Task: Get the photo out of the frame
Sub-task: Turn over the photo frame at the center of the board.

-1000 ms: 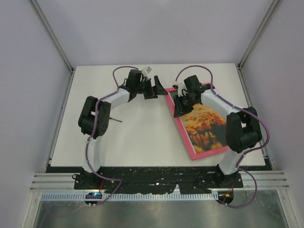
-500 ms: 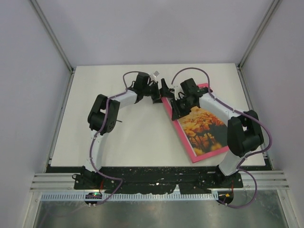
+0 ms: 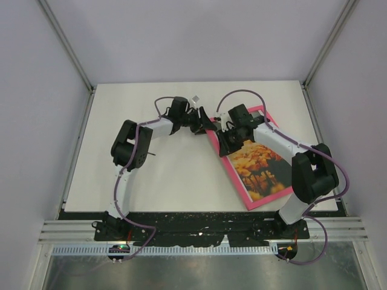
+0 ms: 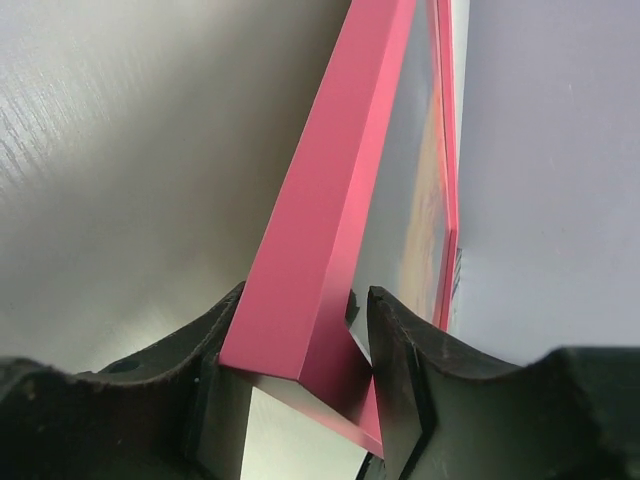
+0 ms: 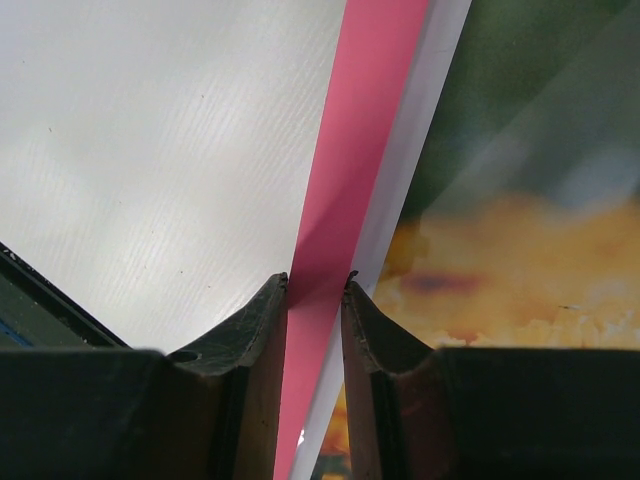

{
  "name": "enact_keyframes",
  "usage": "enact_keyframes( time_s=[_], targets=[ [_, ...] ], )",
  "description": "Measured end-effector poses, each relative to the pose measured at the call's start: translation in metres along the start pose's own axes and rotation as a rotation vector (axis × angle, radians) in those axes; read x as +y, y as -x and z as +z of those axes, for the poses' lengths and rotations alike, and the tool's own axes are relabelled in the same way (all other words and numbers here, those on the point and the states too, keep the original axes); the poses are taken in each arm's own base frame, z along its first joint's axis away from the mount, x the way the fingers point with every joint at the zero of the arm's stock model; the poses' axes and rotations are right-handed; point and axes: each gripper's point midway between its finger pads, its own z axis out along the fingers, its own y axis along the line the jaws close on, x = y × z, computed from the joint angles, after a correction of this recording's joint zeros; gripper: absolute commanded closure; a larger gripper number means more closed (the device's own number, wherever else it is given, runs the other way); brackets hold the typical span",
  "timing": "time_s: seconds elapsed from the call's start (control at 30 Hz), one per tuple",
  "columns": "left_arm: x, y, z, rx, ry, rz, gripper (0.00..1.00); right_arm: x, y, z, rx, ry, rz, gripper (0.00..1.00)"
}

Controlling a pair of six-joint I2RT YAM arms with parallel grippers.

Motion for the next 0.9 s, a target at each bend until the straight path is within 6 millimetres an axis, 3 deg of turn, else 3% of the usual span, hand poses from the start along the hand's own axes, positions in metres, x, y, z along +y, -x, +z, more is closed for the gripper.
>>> enact_keyframes(
  time_s=[0.1,0.2,0.33,0.47,0.7,0.9],
  targets=[
    [0.001,-0.002,-0.001,-0.002,0.006,-0.017,0.51,-0.001,-0.001,0.0,0.003,-0.009,-0.008,0.83],
    [-0.002,-0.005,-0.005,-0.003,0.005,-0.038,0.52,-0.003,0.0,-0.001,-0.007,-0.03,-0.024,0.47],
    [-0.016,-0.005,-0.013,-0.009,-0.007,-0.046,0.52,-0.012,0.014,-0.007,-0.067,-0.095,-0.084,0.26],
    [-0.028,-0.002,-0.018,-0.02,-0.024,-0.041,0.53,-0.011,0.022,-0.014,-0.107,-0.169,-0.166,0.18],
    [-0.034,-0.001,-0.021,-0.023,-0.033,-0.052,0.53,0.007,0.017,-0.007,-0.092,-0.288,-0.337,0.14],
    [-0.035,-0.001,-0.021,-0.02,-0.036,-0.055,0.53,-0.012,0.015,-0.01,-0.085,-0.481,-0.421,0.14]
  ],
)
